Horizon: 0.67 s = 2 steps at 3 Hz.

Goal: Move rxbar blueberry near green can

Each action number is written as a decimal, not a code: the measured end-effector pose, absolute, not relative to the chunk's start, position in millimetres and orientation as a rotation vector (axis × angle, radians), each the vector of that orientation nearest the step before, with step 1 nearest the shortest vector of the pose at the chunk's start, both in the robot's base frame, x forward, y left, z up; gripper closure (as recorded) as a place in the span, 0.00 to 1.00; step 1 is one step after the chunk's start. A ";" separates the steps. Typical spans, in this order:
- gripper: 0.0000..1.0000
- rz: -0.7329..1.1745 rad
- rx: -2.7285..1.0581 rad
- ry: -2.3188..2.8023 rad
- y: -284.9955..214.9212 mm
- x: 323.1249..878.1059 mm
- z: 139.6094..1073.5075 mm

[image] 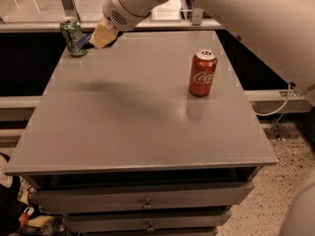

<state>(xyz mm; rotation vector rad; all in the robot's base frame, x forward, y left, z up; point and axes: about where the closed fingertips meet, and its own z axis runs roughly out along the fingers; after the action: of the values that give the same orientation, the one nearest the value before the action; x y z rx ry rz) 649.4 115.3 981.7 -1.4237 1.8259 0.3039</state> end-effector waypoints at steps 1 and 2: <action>1.00 0.301 -1.414 1.829 121.3 684.5 972.4; 1.00 0.305 -1.385 1.848 125.9 717.1 958.2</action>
Offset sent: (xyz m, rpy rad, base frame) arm 0.1088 0.0134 -0.0383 0.0288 0.0186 -0.0763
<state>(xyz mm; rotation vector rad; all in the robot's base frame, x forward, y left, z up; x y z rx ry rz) 717.1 125.9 958.2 -1.3846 1.8481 0.3048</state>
